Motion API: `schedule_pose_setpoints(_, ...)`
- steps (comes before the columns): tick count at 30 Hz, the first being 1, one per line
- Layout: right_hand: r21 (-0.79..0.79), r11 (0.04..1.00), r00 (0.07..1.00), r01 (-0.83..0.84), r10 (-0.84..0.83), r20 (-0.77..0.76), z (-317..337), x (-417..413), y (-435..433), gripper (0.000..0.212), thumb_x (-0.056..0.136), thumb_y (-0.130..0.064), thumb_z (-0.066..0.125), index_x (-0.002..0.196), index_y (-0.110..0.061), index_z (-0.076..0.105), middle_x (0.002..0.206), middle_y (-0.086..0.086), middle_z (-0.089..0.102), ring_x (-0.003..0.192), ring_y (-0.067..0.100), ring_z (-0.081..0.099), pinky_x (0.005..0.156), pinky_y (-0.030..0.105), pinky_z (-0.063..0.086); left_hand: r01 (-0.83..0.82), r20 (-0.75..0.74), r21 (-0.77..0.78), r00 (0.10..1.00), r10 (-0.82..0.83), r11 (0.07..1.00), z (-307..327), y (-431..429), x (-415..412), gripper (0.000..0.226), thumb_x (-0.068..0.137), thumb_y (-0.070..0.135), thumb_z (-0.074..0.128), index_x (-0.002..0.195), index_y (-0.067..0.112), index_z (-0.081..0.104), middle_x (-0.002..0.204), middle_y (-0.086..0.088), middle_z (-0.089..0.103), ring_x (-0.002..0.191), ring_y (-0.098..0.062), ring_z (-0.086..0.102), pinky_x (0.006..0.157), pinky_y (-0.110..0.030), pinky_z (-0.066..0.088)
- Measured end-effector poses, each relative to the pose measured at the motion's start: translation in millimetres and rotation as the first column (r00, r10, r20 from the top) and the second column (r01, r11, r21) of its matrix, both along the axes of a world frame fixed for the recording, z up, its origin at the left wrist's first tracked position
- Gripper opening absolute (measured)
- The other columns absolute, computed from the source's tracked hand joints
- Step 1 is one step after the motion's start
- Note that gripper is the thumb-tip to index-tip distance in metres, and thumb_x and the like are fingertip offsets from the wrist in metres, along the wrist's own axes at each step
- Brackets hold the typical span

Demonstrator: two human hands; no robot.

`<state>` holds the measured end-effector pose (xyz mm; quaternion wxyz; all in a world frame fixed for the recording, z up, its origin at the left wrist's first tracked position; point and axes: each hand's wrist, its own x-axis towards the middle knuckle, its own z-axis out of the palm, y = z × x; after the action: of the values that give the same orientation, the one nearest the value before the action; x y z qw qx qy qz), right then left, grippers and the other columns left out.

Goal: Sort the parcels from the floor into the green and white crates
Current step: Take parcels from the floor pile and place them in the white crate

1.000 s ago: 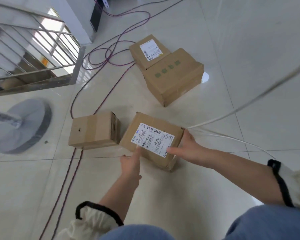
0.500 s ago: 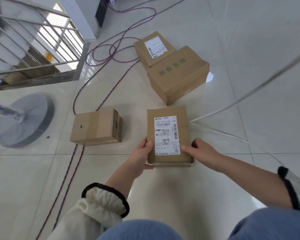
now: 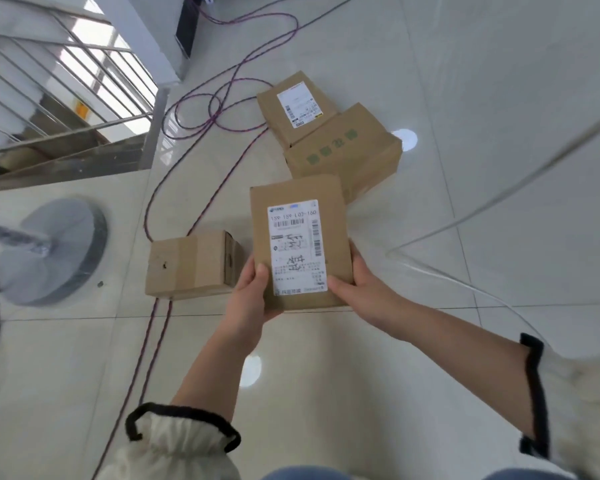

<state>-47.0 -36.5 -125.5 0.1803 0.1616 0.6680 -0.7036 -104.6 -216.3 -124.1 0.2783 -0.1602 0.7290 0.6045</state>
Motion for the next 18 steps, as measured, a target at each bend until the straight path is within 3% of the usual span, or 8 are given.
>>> schedule_pose_setpoints(3,-0.014,0.991,0.99,0.13,-0.131,-0.061,72,-10,-7,0.058,0.096,-0.016,0.049,0.132,-0.049,0.018,0.114,-0.03,0.05,0.101,-0.018,0.05,0.074,-0.006,0.037,-0.036,-0.06,-0.002,0.998,0.036,0.999,83,3,-11,0.034,0.102,0.037,0.037,0.134,0.044,0.046,0.12,0.011,0.066,0.111,-0.014,0.062,0.082,-0.04,0.056)
schedule_pose_setpoints(6,0.001,0.963,0.955,0.27,-0.268,-0.13,165,-19,1,0.047,0.094,-0.019,0.051,0.122,-0.051,0.031,0.103,-0.039,0.053,0.088,-0.026,0.052,0.067,-0.007,0.037,-0.01,-0.134,0.02,0.991,0.012,1.0,183,20,-23,0.033,0.102,0.036,0.036,0.13,0.047,0.05,0.113,0.011,0.07,0.11,-0.016,0.064,0.087,-0.049,0.054)
schedule_pose_setpoints(10,0.017,0.925,0.901,0.38,-0.367,-0.231,320,-12,26,0.047,0.093,-0.021,0.05,0.101,-0.065,0.037,0.091,-0.047,0.058,0.086,-0.027,0.053,0.062,-0.007,0.038,0.096,-0.27,0.039,0.959,-0.082,0.995,336,50,-24,0.032,0.101,0.038,0.038,0.125,0.056,0.05,0.109,0.018,0.07,0.1,-0.007,0.068,0.09,-0.048,0.052)
schedule_pose_setpoints(14,0.023,0.893,0.849,0.45,-0.42,-0.321,489,20,54,0.042,0.092,-0.022,0.052,0.099,-0.063,0.046,0.093,-0.044,0.06,0.086,-0.024,0.056,0.059,-0.005,0.039,0.19,-0.318,0.1,0.936,-0.149,0.977,496,69,0,0.032,0.098,0.041,0.045,0.124,0.06,0.048,0.114,0.019,0.068,0.106,-0.009,0.065,0.086,-0.045,0.055)
schedule_pose_setpoints(17,0.026,0.875,0.824,0.484,-0.445,-0.35,612,57,70,0.039,0.092,-0.025,0.055,0.108,-0.06,0.049,0.099,-0.037,0.064,0.088,-0.019,0.059,0.062,-0.004,0.041,0.286,-0.343,0.176,0.915,-0.214,0.942,615,78,27,0.04,0.092,0.046,0.051,0.13,0.057,0.045,0.122,0.021,0.063,0.11,-0.006,0.063,0.079,-0.036,0.056)
schedule_pose_setpoints(18,0.023,0.868,0.813,0.496,-0.456,-0.362,648,70,74,0.039,0.091,-0.026,0.056,0.112,-0.058,0.049,0.102,-0.034,0.065,0.09,-0.017,0.06,0.064,0.0,0.045,0.316,-0.356,0.198,0.905,-0.233,0.928,651,81,36,0.047,0.086,0.051,0.055,0.131,0.057,0.044,0.127,0.022,0.06,0.114,-0.005,0.06,0.084,-0.035,0.055)
